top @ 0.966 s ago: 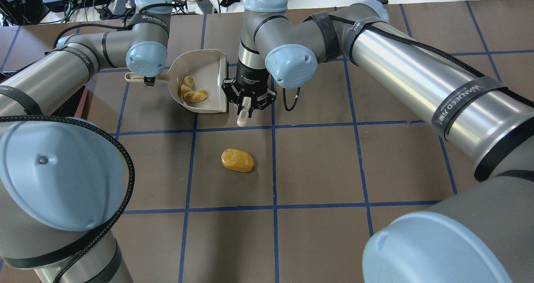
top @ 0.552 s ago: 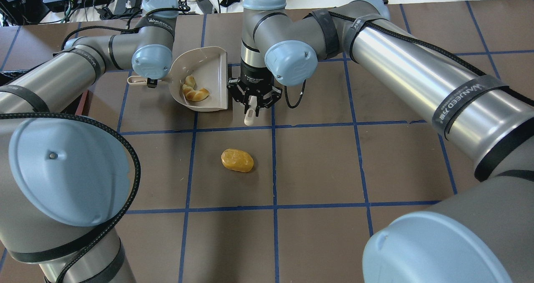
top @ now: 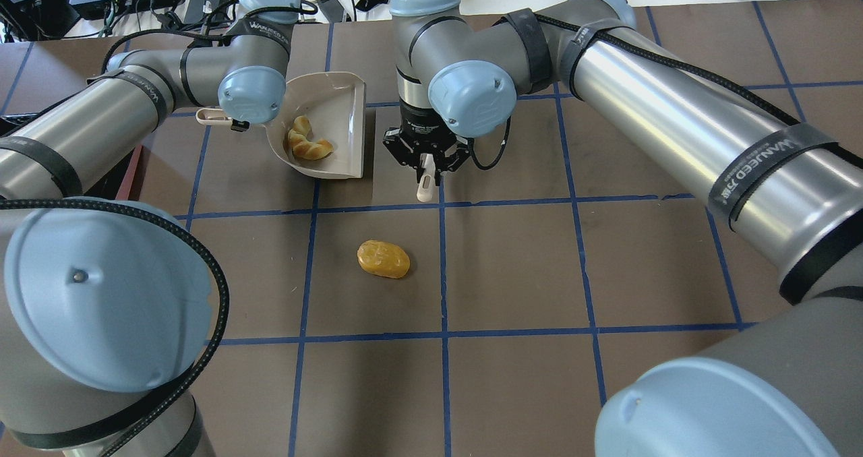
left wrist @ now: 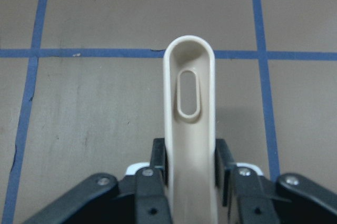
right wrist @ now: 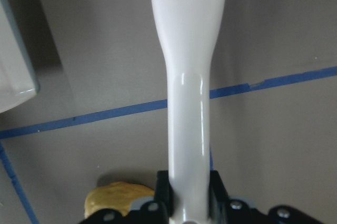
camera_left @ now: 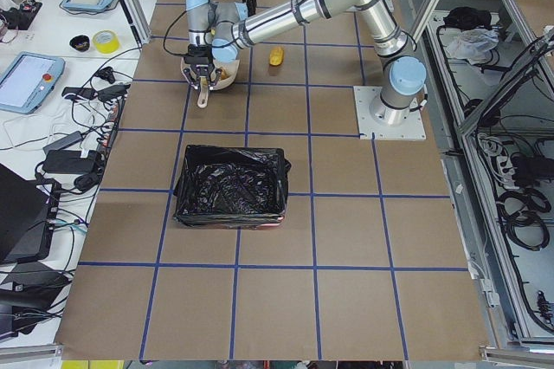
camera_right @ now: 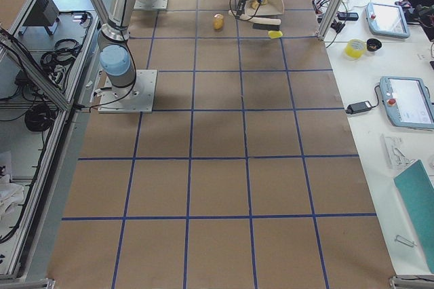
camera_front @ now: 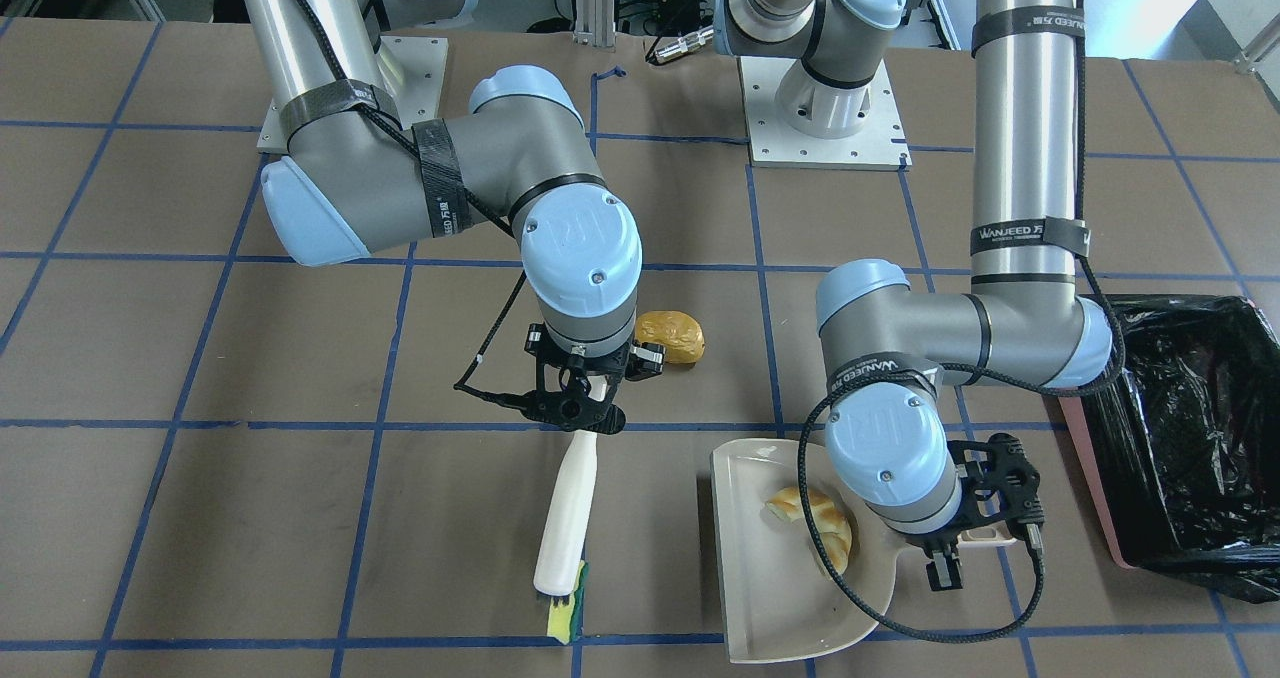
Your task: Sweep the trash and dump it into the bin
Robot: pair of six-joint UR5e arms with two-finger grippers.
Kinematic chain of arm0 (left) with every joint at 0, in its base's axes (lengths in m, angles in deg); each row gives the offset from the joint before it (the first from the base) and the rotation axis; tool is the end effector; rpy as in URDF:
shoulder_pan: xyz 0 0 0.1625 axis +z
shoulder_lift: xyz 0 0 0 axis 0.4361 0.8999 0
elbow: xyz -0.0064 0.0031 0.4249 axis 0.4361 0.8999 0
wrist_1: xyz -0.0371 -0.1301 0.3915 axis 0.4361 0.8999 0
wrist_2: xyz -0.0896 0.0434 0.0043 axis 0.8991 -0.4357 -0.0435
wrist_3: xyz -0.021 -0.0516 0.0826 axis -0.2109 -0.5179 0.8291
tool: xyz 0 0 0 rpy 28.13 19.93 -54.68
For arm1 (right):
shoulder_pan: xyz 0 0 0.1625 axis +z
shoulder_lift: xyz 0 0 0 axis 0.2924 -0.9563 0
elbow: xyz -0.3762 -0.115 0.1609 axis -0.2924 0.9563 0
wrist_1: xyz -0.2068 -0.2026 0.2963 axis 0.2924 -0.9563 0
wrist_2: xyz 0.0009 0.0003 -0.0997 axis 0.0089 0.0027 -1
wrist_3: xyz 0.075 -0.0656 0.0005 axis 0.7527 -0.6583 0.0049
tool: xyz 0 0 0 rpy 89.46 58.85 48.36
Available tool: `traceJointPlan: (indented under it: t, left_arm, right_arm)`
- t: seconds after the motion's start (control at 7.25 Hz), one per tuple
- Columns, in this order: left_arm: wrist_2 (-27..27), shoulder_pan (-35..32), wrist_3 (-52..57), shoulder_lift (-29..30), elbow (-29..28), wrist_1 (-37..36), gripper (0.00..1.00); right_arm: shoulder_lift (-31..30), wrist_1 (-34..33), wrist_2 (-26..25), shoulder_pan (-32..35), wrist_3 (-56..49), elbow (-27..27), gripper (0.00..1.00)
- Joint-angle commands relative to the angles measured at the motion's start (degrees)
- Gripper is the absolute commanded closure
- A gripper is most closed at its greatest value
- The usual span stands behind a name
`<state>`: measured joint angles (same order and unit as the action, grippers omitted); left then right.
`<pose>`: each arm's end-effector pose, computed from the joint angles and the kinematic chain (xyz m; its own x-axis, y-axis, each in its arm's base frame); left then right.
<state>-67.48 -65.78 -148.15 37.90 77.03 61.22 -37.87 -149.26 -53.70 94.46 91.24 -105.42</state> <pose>-0.0982 -0.6996 0.2354 -0.0103 -0.9993 0.0358 -0.8337 -0.0112 -0.5520 0.3753 -0.5692 0.2932 -0.9824 0.1864 0.0157 0.1863 0.9675 0.1708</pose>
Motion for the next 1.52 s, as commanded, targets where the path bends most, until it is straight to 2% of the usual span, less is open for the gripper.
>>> traceJointPlan:
  t: [0.0,0.28,0.41,1.38]
  left_arm:
    - [-10.1,-1.5,2.8,0.5,0.3,0.2,1.0]
    - [-10.6,-1.8,2.9,1.4,0.2,0.2,1.0]
    - [-10.7,-2.2,2.9,1.9,0.1,0.0,1.0]
    - [-11.3,-4.5,1.2,3.5,-0.5,-0.5,1.0]
  right_arm:
    - [-0.1,2.6,-2.4,-0.8,-2.6,-0.7,1.0]
    - [-0.6,2.6,-2.2,-1.0,-2.9,0.5,1.0]
    - [-1.8,1.6,0.1,-0.9,-3.1,0.6,1.0]
    - [-1.7,1.4,0.5,-0.9,-3.6,0.1,1.0]
